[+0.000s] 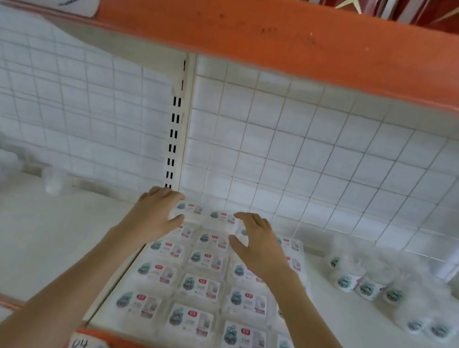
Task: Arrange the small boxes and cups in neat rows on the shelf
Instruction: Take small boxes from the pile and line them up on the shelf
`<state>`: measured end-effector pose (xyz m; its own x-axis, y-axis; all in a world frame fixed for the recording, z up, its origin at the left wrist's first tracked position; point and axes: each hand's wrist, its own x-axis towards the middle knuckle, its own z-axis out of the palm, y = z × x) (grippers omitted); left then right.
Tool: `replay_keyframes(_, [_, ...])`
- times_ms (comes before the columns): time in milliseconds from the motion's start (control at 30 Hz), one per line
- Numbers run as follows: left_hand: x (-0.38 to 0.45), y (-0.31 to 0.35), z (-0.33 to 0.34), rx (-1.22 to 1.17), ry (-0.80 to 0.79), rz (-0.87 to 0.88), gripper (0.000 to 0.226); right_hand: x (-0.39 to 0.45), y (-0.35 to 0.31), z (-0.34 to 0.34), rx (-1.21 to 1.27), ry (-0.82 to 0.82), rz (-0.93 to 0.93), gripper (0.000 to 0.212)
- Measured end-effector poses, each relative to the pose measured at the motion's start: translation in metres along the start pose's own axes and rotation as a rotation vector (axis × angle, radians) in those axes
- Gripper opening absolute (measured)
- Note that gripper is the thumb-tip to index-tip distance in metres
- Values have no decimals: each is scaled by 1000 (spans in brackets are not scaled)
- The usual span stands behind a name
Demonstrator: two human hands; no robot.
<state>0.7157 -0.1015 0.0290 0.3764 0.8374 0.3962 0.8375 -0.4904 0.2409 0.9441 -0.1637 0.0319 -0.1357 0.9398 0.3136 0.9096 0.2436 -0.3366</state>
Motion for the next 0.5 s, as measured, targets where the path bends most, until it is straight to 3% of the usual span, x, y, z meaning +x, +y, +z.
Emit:
replay_keyframes(167, [-84,43,-29,-8,144,50,42,-70,-19,-27,24,84,-153,34])
replay_keyframes(267, [-148,68,-37,44,153,22,44,-121,-31,-29,124,88,-211,34])
replay_keyframes(500, [-295,109,-35,206,43,-239,38,-222,-66,0,207,-110,-376,39])
